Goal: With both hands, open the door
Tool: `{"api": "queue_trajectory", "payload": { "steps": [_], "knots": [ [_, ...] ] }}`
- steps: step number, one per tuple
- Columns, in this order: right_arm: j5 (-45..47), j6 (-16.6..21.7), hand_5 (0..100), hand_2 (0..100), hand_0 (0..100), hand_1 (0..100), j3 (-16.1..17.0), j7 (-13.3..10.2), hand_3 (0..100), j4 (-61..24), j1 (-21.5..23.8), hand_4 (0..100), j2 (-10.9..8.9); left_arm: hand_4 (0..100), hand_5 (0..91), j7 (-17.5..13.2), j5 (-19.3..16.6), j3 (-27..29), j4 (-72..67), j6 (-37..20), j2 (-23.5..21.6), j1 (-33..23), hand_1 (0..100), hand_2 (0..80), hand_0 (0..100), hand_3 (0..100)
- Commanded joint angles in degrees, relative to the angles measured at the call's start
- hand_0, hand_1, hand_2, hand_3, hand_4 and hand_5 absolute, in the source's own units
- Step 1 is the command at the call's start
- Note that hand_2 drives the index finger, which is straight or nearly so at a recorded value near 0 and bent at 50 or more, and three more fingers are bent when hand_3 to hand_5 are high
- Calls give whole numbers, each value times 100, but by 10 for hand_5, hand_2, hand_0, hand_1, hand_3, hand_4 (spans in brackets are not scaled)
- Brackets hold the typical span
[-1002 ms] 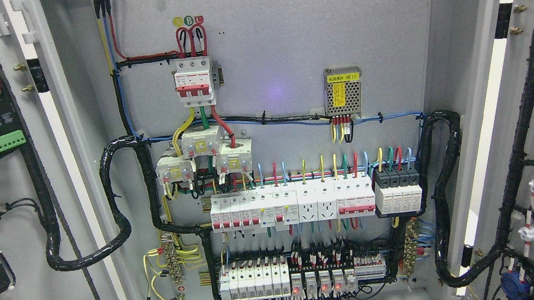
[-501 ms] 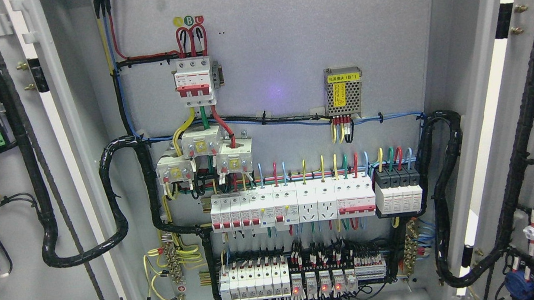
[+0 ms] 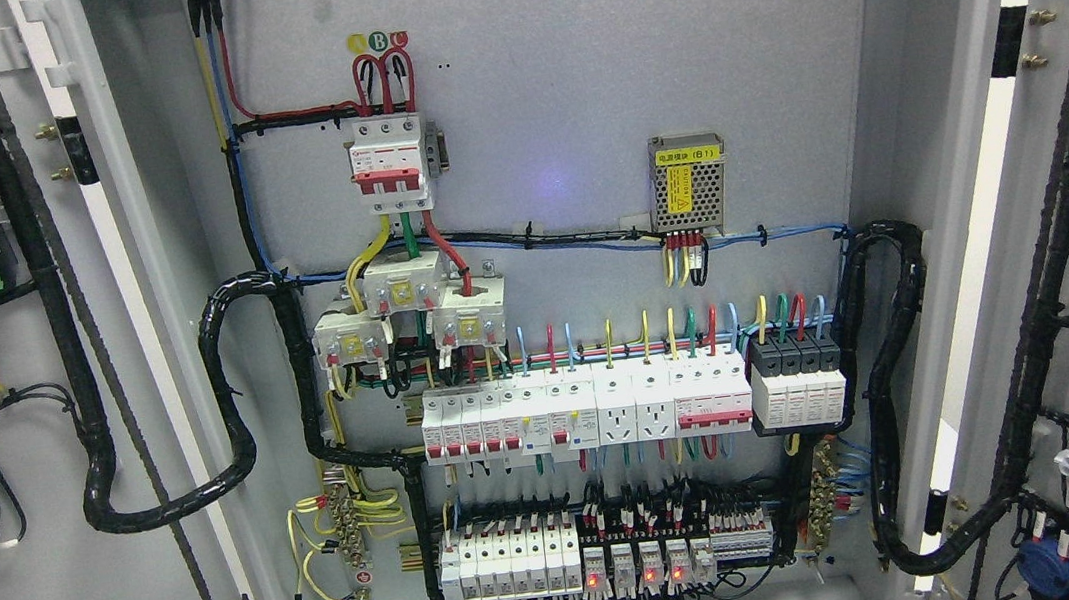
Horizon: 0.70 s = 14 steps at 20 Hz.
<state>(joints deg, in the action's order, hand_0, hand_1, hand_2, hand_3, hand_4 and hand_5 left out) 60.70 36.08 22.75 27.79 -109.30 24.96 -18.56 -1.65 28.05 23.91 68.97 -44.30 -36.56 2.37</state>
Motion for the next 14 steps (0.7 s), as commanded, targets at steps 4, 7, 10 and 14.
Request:
{"api": "queue_trajectory", "payload": {
  "steps": [4, 7, 10, 14],
  "knots": [
    [21, 4, 0, 0, 0, 0, 107, 7, 0, 6, 79, 0, 19, 0, 0, 42, -28, -545, 2003, -5106, -211, -851, 0, 0, 0, 0],
    [38, 13, 0, 0, 0, 0, 20, 42, 0, -152, 123, 0, 10, 0, 0, 42, -89, -730, 2680, -5106, -211, -1168, 0, 0, 0, 0],
    [38, 13, 0, 0, 0, 0, -304, 69, 0, -468, 211, 0, -25, 0, 0, 25, -124, -853, 3208, -5106, -80, -1502, 0, 0, 0, 0],
    [-14, 13, 0, 0, 0, 0, -1112, 69, 0, -707, 281, 0, -86, 0, 0, 7, -930, -1063, 3377, -5133, 315, -1652, 0, 0, 0, 0]
  ]
}}
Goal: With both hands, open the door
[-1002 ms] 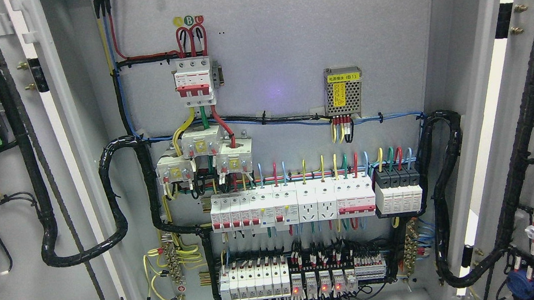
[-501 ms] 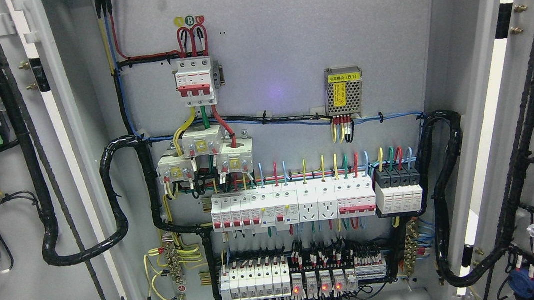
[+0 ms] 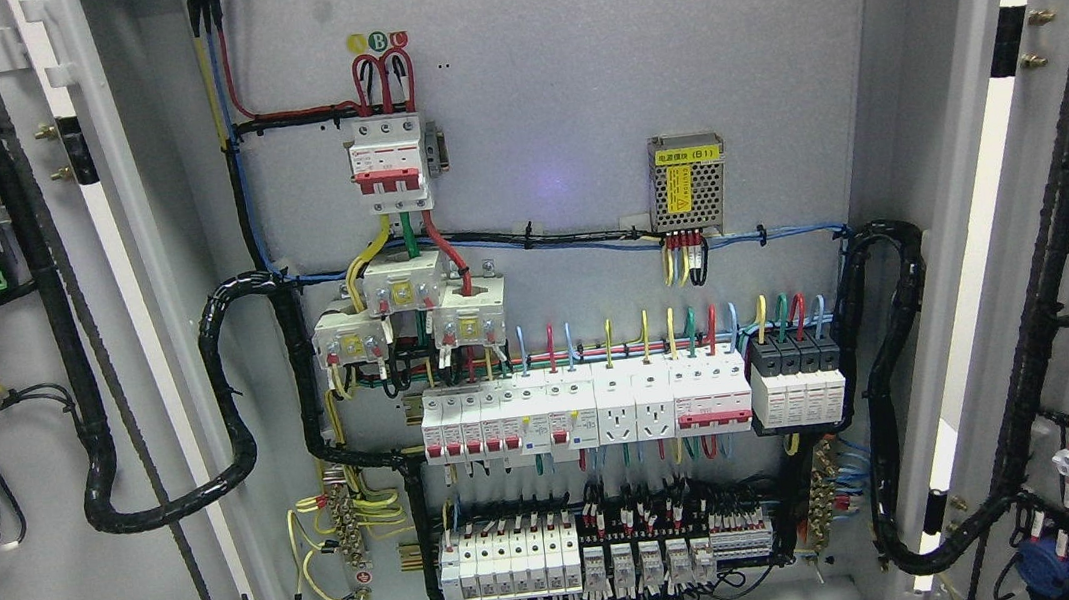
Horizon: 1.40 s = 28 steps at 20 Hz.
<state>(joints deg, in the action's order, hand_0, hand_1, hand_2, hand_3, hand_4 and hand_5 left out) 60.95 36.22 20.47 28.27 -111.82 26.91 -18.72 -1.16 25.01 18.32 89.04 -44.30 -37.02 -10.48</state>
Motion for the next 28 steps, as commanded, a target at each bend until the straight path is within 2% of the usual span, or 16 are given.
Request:
{"api": "queue_trajectory", "payload": {
  "steps": [1, 4, 6, 8, 11, 14, 15, 17, 18, 20, 24, 26, 28],
  "knots": [
    [-91, -1, 0, 0, 0, 0, -1113, 29, 0, -446, 95, 0, -79, 0, 0, -42, -820, -740, 1370, -5133, 518, -358, 0, 0, 0, 0],
    [-538, -10, 0, 0, 0, 0, -1895, 29, 0, -306, 235, 0, -79, 0, 0, -42, -1339, -1644, 1335, -5124, 695, -349, 0, 0, 0, 0],
    [-1170, -36, 0, 0, 0, 0, -2431, 29, 0, 149, 332, 0, -62, 0, 0, -51, -1769, -2111, 1265, -5124, 914, -332, 0, 0, 0, 0],
    [-1803, -36, 0, 0, 0, 0, -2906, 29, 0, 869, 385, 0, 17, 0, 0, -60, -2235, -2384, 968, -5124, 1335, -306, 0, 0, 0, 0],
    [-2017, -27, 0, 0, 0, 0, -3609, 29, 0, 2160, 464, 0, 210, 0, 0, -60, -2947, -2649, 47, -5115, 1986, -297, 0, 0, 0, 0],
    [-2095, -36, 0, 0, 0, 0, -4172, 29, 0, 3610, 394, 0, 412, 0, 0, -77, -3370, -2685, -1525, -5106, 2750, -314, 0, 0, 0, 0],
    [-2209, -36, 0, 0, 0, 0, -4296, 29, 0, 4250, 333, 0, 561, 0, 0, -86, -3397, -2658, -2357, -5106, 3031, -297, 0, 0, 0, 0],
    [-2534, -36, 0, 0, 0, 0, -4306, 29, 0, 5175, 114, 0, 825, 0, 0, -86, -3397, -2641, -3791, -5098, 3288, -183, 0, 0, 0, 0],
    [-2727, -36, 0, 0, 0, 0, -4262, 29, 0, 5910, -61, 0, 1017, 0, 0, -86, -3397, -2641, -4711, -5097, 3367, -34, 0, 0, 0, 0],
    [-2939, -54, 0, 0, 0, 0, -4253, 29, 0, 7237, -404, 0, 1282, 0, 0, -86, -3389, -2632, -6321, -5089, 3455, 186, 0, 0, 0, 0],
    [-3063, -63, 0, 0, 0, 0, -4236, 29, 0, 9717, -1186, 0, 1713, 0, 0, -86, -3380, -2649, -8987, -4923, 3587, 757, 0, 0, 0, 0],
    [-3071, -263, 0, 0, 0, 0, -4227, 20, 0, 10520, -1468, 0, 1801, 0, 0, -86, -3371, -2641, -9736, -4302, 3614, 933, 0, 0, 0, 0],
    [-3098, -1165, 0, 0, 0, 0, -4218, -32, 0, 10664, -1539, 0, 1819, 0, 0, -86, -3301, -2632, -9810, -3065, 3649, 995, 0, 0, 0, 0]
  ]
}}
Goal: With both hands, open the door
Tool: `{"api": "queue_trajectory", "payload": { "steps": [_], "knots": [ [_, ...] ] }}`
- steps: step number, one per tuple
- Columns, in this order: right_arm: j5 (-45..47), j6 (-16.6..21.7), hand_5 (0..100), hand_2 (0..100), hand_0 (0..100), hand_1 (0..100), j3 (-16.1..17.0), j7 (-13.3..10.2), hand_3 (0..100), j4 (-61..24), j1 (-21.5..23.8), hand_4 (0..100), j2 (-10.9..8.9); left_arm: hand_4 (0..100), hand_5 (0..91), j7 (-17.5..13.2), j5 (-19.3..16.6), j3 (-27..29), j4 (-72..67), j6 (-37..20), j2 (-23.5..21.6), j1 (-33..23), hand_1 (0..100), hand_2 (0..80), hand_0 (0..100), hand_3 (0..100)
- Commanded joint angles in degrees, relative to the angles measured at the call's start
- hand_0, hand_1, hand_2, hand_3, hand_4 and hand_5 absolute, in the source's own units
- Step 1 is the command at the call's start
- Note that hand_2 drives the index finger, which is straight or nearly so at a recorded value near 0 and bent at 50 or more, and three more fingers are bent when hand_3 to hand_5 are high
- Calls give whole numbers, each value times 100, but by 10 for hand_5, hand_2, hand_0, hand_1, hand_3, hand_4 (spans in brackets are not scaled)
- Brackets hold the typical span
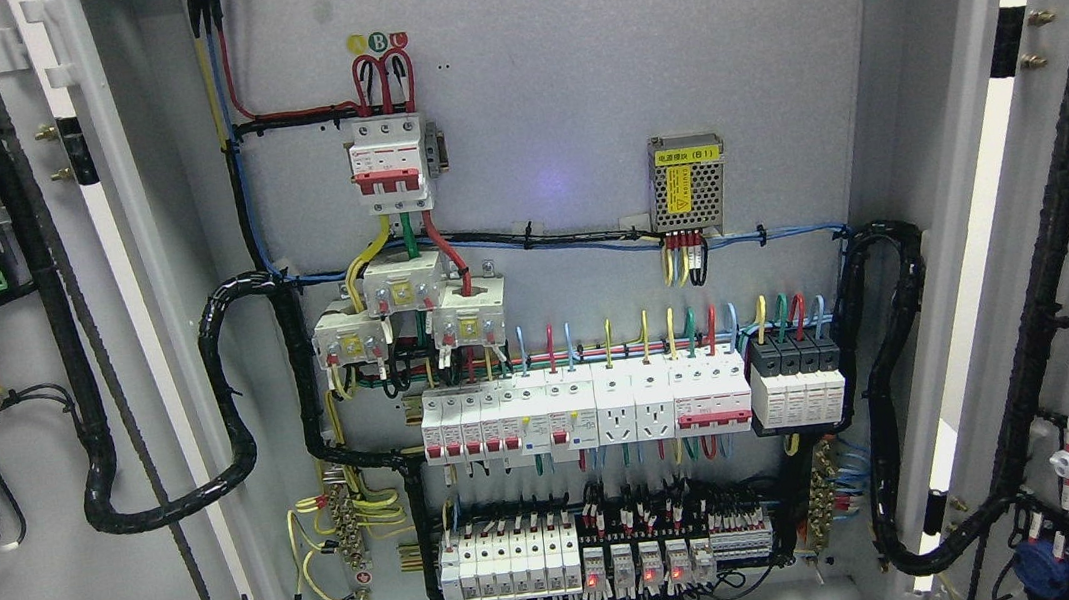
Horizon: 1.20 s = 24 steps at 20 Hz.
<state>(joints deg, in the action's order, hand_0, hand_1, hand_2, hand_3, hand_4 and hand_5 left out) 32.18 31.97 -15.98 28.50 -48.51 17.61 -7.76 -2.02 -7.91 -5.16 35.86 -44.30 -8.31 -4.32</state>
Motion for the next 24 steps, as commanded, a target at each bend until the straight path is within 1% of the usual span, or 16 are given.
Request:
{"api": "queue_trajectory", "payload": {
  "steps": [1, 2, 3, 4, 5, 6, 7, 8, 9, 11, 13, 15, 18, 20, 24],
  "knots": [
    [-212, -1319, 0, 0, 0, 0, -521, -81, 0, 4323, -618, 0, 723, 0, 0, -1, 113, -241, -4491, -2267, 778, 414, 0, 0, 0, 0],
    [-220, -1839, 0, 0, 0, 0, -398, -116, 0, 4315, -644, 0, 732, 0, 0, -1, 271, -197, -4491, -1354, 787, 432, 0, 0, 0, 0],
    [-221, -2296, 0, 0, 0, 0, -275, -273, 0, 4323, -723, 0, 741, 0, 0, -9, 403, -196, -4491, -379, 813, 432, 0, 0, 0, 0],
    [-238, -2675, 0, 0, 0, 0, -239, -553, 0, 4323, -802, 0, 767, 0, 0, -44, 517, -196, -4483, 588, 865, 441, 0, 0, 0, 0],
    [-238, -2966, 0, 0, 0, 0, -239, -904, 0, 4323, -855, 0, 802, 0, 0, -105, 579, -188, -4474, 1450, 892, 441, 0, 0, 0, 0],
    [-238, -3186, 0, 0, 0, 0, -230, -1264, 0, 4323, -925, 0, 802, 0, 0, -158, 615, -179, -4474, 2129, 910, 441, 0, 0, 0, 0],
    [-238, -3345, 0, 0, 0, 0, -221, -1581, 0, 4323, -978, 0, 811, 0, 0, -202, 667, -170, -4465, 2588, 910, 441, 0, 0, 0, 0],
    [-238, -3460, 0, 0, 0, 0, -221, -1784, 0, 4323, -1022, 0, 828, 0, 0, -255, 746, -170, -4474, 2845, 936, 441, 0, 0, 0, 0],
    [-238, -3557, 0, 0, 0, 0, -221, -1891, 0, 4323, -1083, 0, 846, 0, 0, -316, 825, -170, -4474, 2978, 980, 450, 0, 0, 0, 0],
    [-238, -3715, 0, 0, 0, 0, -212, -1927, 0, 4323, -1119, 0, 855, 0, 0, -396, 984, -170, -4474, 3233, 989, 467, 0, 0, 0, 0],
    [-238, -3751, 0, 0, 0, 0, -221, -1927, 0, 4323, -1119, 0, 899, 0, 0, -405, 1055, -170, -4465, 3759, 998, 494, 0, 0, 0, 0],
    [-238, -3760, 0, 0, 0, 0, -221, -1936, 0, 4323, -1119, 0, 899, 0, 0, -414, 1090, -161, -4360, 4095, 998, 494, 0, 0, 0, 0],
    [-238, -3795, 0, 0, 0, 0, -204, -1936, 0, 4323, -1224, 0, 908, 0, 0, -405, 1396, -100, -4316, 4131, 1007, 503, 0, 0, 0, 0],
    [-238, -3856, 0, 0, 0, 0, -186, -1936, 0, 4323, -1233, 0, 916, 0, 0, -405, 1433, -100, -4316, 4131, 1007, 494, 0, 0, 0, 0],
    [-238, -3856, 0, 0, 0, 0, -186, -1936, 0, 4323, -1233, 0, 934, 0, 0, -335, 1424, -117, -4185, 4061, 998, 503, 0, 0, 0, 0]
  ]
}}
